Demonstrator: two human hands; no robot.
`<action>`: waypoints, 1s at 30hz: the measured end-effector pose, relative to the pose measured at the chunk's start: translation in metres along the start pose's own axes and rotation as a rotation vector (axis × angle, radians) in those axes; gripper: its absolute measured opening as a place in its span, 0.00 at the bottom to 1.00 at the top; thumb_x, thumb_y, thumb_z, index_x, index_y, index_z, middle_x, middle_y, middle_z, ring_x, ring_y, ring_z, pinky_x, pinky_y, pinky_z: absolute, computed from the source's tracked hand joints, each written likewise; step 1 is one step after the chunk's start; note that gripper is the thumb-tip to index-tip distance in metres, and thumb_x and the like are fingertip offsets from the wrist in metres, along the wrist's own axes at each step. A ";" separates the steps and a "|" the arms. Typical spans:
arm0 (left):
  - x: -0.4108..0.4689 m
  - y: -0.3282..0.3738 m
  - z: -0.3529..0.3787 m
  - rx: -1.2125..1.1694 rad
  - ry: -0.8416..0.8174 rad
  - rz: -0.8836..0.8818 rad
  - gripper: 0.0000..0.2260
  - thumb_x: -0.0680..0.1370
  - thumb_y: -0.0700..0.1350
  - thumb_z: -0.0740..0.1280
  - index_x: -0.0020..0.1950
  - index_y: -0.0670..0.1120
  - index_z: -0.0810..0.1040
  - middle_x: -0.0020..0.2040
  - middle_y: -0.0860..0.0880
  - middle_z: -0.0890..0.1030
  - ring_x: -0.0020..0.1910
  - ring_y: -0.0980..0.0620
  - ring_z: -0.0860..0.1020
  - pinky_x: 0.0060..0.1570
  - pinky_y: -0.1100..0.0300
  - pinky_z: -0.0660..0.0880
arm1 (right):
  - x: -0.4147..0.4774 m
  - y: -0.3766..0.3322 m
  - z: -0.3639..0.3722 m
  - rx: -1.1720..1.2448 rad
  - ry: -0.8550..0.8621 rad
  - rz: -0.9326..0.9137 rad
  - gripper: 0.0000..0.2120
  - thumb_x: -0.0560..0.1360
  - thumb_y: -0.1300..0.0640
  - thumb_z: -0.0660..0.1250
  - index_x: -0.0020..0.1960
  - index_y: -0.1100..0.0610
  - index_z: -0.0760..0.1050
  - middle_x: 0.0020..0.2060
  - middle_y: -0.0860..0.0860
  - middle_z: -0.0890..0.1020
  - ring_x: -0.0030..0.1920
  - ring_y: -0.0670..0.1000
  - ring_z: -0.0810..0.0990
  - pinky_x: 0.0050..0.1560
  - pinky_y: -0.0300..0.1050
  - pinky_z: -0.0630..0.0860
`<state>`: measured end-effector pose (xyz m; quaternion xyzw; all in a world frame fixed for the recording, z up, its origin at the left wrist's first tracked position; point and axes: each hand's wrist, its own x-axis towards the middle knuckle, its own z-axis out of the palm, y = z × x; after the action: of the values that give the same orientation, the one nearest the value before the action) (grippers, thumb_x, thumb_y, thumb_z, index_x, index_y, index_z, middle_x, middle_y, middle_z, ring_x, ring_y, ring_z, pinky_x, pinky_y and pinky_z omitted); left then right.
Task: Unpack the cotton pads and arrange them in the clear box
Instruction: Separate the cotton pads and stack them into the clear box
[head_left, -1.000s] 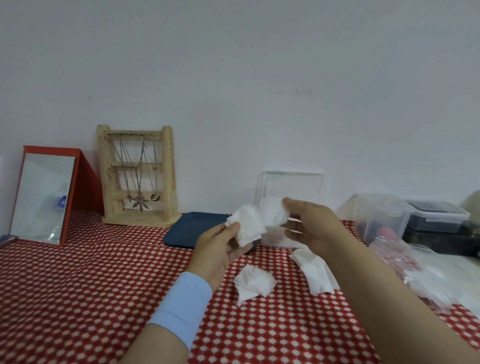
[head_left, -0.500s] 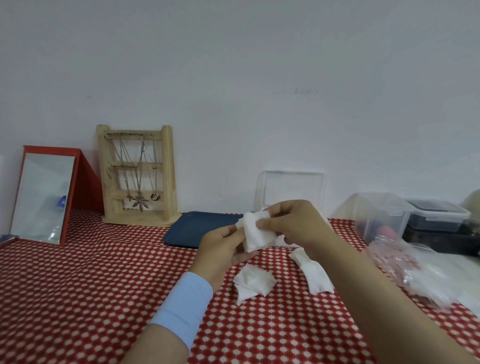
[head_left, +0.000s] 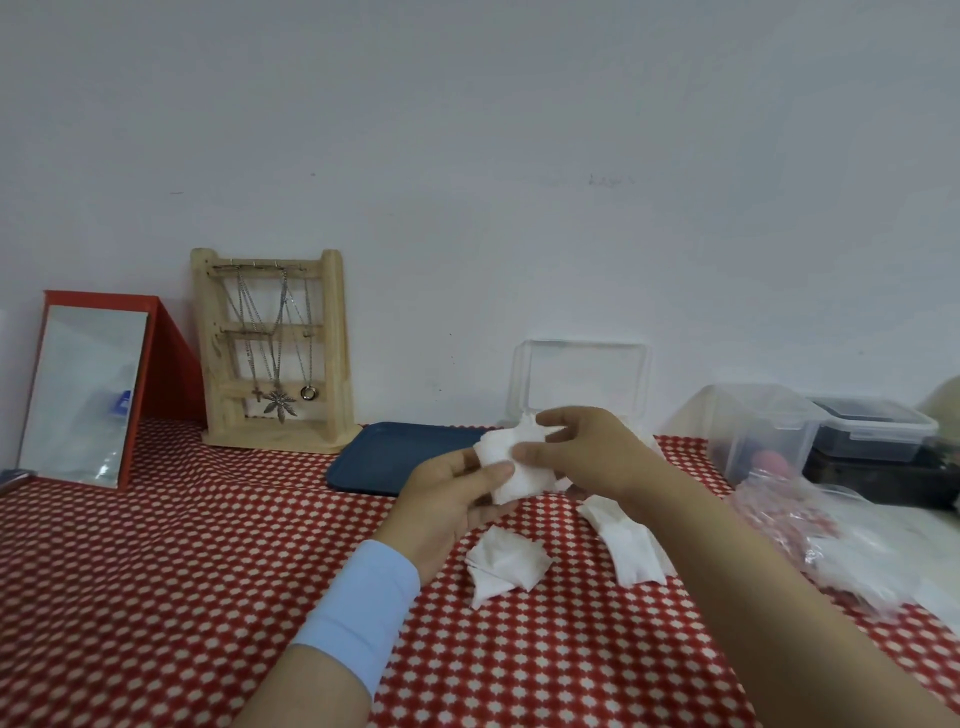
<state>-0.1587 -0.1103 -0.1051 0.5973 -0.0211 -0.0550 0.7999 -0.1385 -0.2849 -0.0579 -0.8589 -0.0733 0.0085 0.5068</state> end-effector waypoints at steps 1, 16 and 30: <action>0.001 -0.001 -0.001 0.027 0.006 -0.004 0.11 0.80 0.38 0.70 0.62 0.39 0.81 0.53 0.44 0.87 0.53 0.48 0.86 0.49 0.58 0.83 | 0.001 0.002 -0.003 0.071 -0.041 0.038 0.19 0.73 0.51 0.77 0.61 0.53 0.78 0.52 0.50 0.85 0.45 0.49 0.85 0.38 0.41 0.79; -0.001 0.005 0.005 0.297 -0.043 0.097 0.21 0.76 0.35 0.74 0.67 0.50 0.77 0.55 0.47 0.87 0.54 0.49 0.86 0.57 0.51 0.82 | 0.002 0.010 -0.018 0.187 -0.257 -0.007 0.10 0.76 0.59 0.73 0.57 0.59 0.84 0.48 0.56 0.87 0.48 0.55 0.87 0.51 0.48 0.83; 0.095 0.035 0.057 1.101 -0.106 0.280 0.11 0.83 0.52 0.63 0.59 0.51 0.84 0.58 0.54 0.83 0.57 0.53 0.79 0.58 0.59 0.74 | 0.052 0.018 -0.099 -0.162 0.131 0.094 0.06 0.79 0.59 0.69 0.54 0.60 0.79 0.43 0.55 0.86 0.37 0.51 0.88 0.33 0.43 0.80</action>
<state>-0.0676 -0.1658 -0.0585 0.9140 -0.1659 0.0406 0.3681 -0.0766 -0.3723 -0.0222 -0.8981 -0.0001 -0.0300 0.4387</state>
